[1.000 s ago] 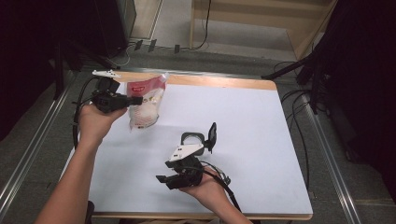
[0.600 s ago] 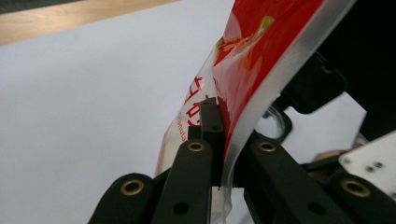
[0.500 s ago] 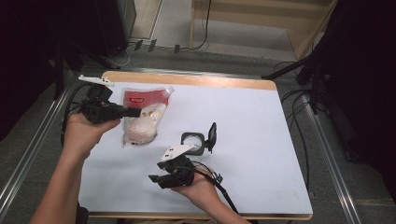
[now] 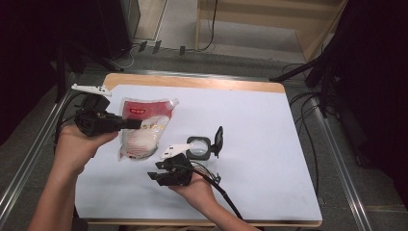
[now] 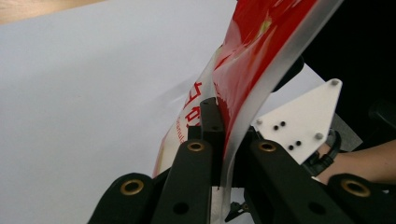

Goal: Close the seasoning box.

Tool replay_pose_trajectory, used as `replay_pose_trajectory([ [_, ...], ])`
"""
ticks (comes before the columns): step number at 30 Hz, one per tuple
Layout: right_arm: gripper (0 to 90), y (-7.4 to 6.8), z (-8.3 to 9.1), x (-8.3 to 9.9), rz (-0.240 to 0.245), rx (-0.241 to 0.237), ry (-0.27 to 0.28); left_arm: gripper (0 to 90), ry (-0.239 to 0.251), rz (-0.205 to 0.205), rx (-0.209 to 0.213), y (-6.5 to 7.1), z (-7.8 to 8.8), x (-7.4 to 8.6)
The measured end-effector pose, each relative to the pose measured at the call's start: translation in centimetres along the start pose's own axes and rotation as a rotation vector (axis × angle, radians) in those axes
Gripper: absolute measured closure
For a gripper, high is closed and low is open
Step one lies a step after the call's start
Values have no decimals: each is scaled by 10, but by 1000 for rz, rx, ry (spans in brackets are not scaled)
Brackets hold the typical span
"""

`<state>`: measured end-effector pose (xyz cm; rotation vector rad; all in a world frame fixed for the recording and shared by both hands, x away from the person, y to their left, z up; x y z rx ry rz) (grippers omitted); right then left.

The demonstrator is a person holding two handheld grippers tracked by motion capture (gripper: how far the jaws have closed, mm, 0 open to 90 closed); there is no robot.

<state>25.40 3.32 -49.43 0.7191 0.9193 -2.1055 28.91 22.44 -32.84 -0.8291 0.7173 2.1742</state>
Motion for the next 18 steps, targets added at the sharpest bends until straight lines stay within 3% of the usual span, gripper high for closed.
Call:
replay_pose_trajectory([
  [5, 566, 0, -8, -3, 14, 35, 10, 900, -5, 21, 31, 0, 1, 1],
  [10, 586, 4, -19, -6, 4, 72, 36, 900, -33, 27, 30, 1, 2, 2],
  [15, 604, 10, -28, -4, -57, 86, 63, 899, -40, 37, 47, 2, 2, 2],
  [18, 616, 13, -31, -3, -55, 116, 75, 898, -33, 56, 61, 3, 3, 2],
])
Point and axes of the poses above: each handheld gripper's, and its own axes: z roughly backward along the jaws, x roughly out of its underside, y roughly to its right, the point moved 2 cm from there along -z, roughly forward along the jaws, and after that the axes turned 8 degrees about -z, right-handed, at the moved point
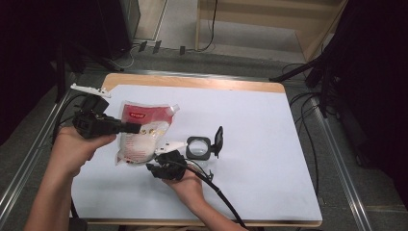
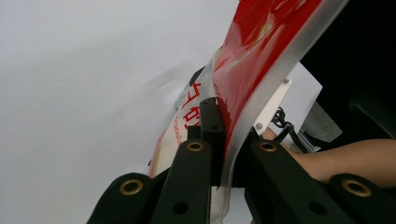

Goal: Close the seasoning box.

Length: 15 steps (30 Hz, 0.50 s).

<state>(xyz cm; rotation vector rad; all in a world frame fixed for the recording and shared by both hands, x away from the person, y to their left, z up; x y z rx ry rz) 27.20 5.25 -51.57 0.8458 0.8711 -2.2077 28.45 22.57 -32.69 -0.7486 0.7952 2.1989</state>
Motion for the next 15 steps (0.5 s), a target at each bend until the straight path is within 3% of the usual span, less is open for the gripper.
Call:
replay_pose_trajectory([
  [4, 618, 2, -1, 0, -12, 15, 21, 896, -5, 7, 8, 0, 1, 0],
  [5, 621, 4, 0, 0, -12, 28, 53, 895, -11, 11, 16, 1, 1, 1],
  [10, 621, 9, 2, 0, -35, 56, 111, 892, -29, 25, 36, 2, -1, 0],
  [15, 610, 8, 2, 2, -30, 55, 128, 890, -29, 46, 63, 0, -5, 1],
])
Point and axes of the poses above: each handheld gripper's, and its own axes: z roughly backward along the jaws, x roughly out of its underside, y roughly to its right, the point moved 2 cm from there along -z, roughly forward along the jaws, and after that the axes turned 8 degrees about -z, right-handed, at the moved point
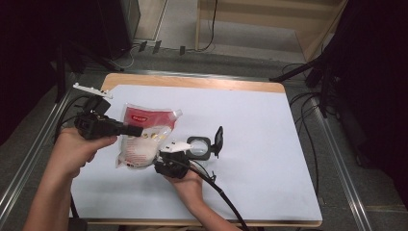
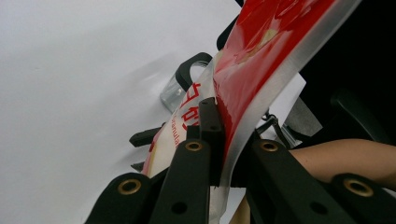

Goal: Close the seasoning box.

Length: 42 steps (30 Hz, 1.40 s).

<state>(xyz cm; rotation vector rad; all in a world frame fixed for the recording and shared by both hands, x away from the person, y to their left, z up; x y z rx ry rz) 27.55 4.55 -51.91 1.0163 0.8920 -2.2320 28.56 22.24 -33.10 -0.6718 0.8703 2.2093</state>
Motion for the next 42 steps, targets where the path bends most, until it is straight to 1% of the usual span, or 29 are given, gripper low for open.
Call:
replay_pose_trajectory([
  [1, 608, -2, 0, 1, 8, -4, 1, 888, 3, 4, 6, -2, -1, 0],
  [2, 609, -5, 2, 2, 19, -28, 11, 886, -6, 14, -14, -4, -3, 1],
  [3, 609, -5, 2, 2, 19, -28, 11, 877, -6, 14, -14, -4, -3, 1],
  [4, 625, -9, 4, 2, 35, -38, 10, 877, -6, 22, -6, -5, -4, 2],
  [5, 604, -14, 5, 2, 88, -28, 9, 882, -3, 20, -3, -5, -5, 2],
  [7, 601, -20, 7, 2, 138, -27, 1, 882, -3, 17, -5, -4, -6, 1],
  [8, 595, -26, 11, 2, 181, -29, -7, 882, 2, 9, -17, -4, -7, 0],
  [9, 595, -28, 12, 2, 199, -30, -11, 882, 8, 8, -11, -3, -7, -1],
  [11, 594, -31, 16, 1, 207, -34, -15, 880, 24, 3, -20, -2, -7, -2],
  [14, 590, -32, 21, -2, 197, -48, -17, 878, 48, -19, -20, 1, -9, -4],
  [16, 591, -34, 24, -3, 200, -44, -18, 875, 31, -63, -43, 5, -13, -6],
  [17, 591, -34, 24, -3, 200, -44, -18, 872, 31, -63, -43, 5, -13, -6],
  [19, 572, -45, 30, -1, 279, -29, -7, 870, 20, -75, -35, 9, -21, -7],
  [20, 573, -48, 31, 0, 265, -46, -12, 870, 16, -82, -35, 10, -24, -8],
  [21, 573, -48, 31, 0, 265, -46, -12, 869, 16, -82, -35, 10, -24, -8],
  [22, 573, -50, 33, 0, 212, -98, -20, 866, 16, -88, -35, 11, -26, -8],
  [24, 570, -53, 33, 0, 189, -104, -36, 860, 12, -123, -40, 13, -30, -9],
  [25, 570, -53, 33, 0, 189, -104, -36, 855, 12, -123, -40, 13, -30, -9],
  [26, 568, -54, 35, -1, 186, -94, -32, 845, 12, -164, -51, 14, -33, -10],
  [27, 568, -55, 37, 0, 170, -100, -33, 835, 10, -192, -63, 15, -35, -10],
  [28, 568, -55, 37, 0, 170, -100, -33, 823, 10, -192, -63, 15, -35, -10],
  [30, 592, -58, 42, -1, 143, -133, -25, 803, 11, -229, -57, 15, -39, -10],
  [31, 599, -60, 44, -1, 149, -138, -22, 797, 15, -248, -42, 15, -42, -10],
  [33, 601, -63, 47, -2, 157, -136, -16, 795, 10, -246, -23, 15, -44, -10],
  [35, 603, -64, 48, 0, 148, -134, -16, 799, 5, -247, -25, 15, -44, -10],
  [36, 607, -63, 48, 0, 143, -140, -18, 809, -17, -217, -6, 14, -46, -11],
  [38, 608, -62, 47, 2, 130, -148, -20, 809, -40, -214, -5, 14, -49, -11],
  [40, 608, -61, 47, 3, 123, -156, -23, 801, -45, -228, -5, 14, -51, -11],
  [42, 609, -60, 48, 3, 113, -164, -23, 775, -52, -268, -8, 15, -53, -10],
])
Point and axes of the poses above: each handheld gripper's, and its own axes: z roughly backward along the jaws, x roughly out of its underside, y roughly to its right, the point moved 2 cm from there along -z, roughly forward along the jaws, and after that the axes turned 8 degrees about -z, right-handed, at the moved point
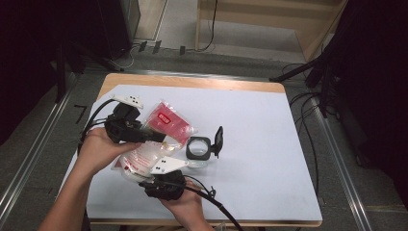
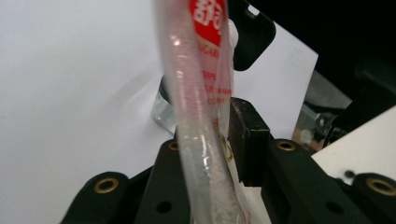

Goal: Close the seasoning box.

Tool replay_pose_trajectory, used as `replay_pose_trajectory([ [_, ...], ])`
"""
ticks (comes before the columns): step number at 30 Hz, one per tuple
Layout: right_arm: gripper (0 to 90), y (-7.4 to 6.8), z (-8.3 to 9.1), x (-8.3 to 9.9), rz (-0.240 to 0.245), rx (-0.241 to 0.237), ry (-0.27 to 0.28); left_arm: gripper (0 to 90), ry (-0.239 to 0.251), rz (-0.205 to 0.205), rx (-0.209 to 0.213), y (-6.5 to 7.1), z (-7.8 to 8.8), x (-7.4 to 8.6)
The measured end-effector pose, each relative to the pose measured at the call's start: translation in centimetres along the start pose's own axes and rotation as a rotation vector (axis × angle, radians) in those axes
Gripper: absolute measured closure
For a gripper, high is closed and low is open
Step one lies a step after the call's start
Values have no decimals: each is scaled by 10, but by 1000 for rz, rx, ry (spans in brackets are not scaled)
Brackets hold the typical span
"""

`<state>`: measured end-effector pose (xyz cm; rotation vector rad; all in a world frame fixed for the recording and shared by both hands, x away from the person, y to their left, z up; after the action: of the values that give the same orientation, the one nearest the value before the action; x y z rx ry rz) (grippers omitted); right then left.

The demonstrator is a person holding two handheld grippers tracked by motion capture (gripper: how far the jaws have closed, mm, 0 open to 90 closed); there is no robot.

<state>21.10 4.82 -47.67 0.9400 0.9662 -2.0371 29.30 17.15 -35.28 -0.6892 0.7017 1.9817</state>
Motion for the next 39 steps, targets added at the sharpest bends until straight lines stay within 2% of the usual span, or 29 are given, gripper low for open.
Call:
replay_pose_trajectory([
  [4, 606, 0, 2, -1, -15, -22, 2, 724, 24, -26, 46, 2, -8, 1],
  [5, 606, 0, 2, -1, -15, -22, 2, 716, 24, -26, 46, 2, -8, 1],
  [6, 608, -1, 4, -1, -17, -32, 6, 715, 17, -2, 77, 1, -13, 1],
  [8, 612, 0, 4, -2, -31, -40, -1, 714, 10, 38, 96, -1, -16, 1],
  [9, 612, 0, 4, -2, -31, -40, -1, 726, 10, 38, 96, -1, -16, 1],
  [10, 614, 1, 4, 0, -36, -41, -8, 729, 4, 90, 125, -3, -20, 2],
  [11, 614, 1, 4, 0, -36, -41, -8, 728, 4, 90, 125, -3, -20, 2],
  [12, 614, 2, 4, 1, -38, -50, -12, 729, -6, 115, 146, -3, -22, 2],
  [15, 614, 1, 4, 2, -37, -56, -15, 724, -4, 116, 164, -3, -23, 2],
  [17, 616, 1, 4, 1, -35, -57, -14, 688, 4, 123, 171, -4, -24, 2],
  [19, 633, -1, 7, -1, -28, -65, 2, 662, 7, 154, 195, -5, -27, 2],
  [20, 633, -1, 7, -1, -22, -58, 2, 664, 4, 157, 185, -5, -28, 2],
  [24, 626, -3, 4, 2, -24, -60, -11, 668, -31, 210, 165, -6, -33, 1],
  [25, 626, -4, 3, 2, -14, -50, -15, 669, -31, 210, 165, -6, -33, 1],
  [26, 616, -6, 2, 3, 3, -35, -19, 667, -45, 240, 153, -6, -35, 1],
  [28, 613, -9, 0, 5, 37, -6, -27, 668, -40, 263, 141, -6, -37, 0],
  [29, 613, -9, 0, 5, 37, -6, -27, 667, -40, 263, 141, -6, -37, 0],
  [30, 614, -11, -1, 6, 42, 6, -32, 665, -32, 285, 138, -7, -37, 0],
  [35, 615, -12, -3, 5, 15, -6, -31, 638, -20, 304, 118, -7, -35, -1],
  [39, 617, -5, 1, 0, -46, -35, 4, 625, -2, 297, 102, -4, -29, -3],
])
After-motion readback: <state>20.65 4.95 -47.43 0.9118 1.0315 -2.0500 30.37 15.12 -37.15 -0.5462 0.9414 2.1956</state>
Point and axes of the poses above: each handheld gripper's, and its own axes: z roughly backward along the jaws, x roughly out of its underside, y roughly to its right, the point moved 2 cm from there along -z, roughly forward along the jaws, and after that the axes turned 8 degrees about -z, right-handed, at the moved point
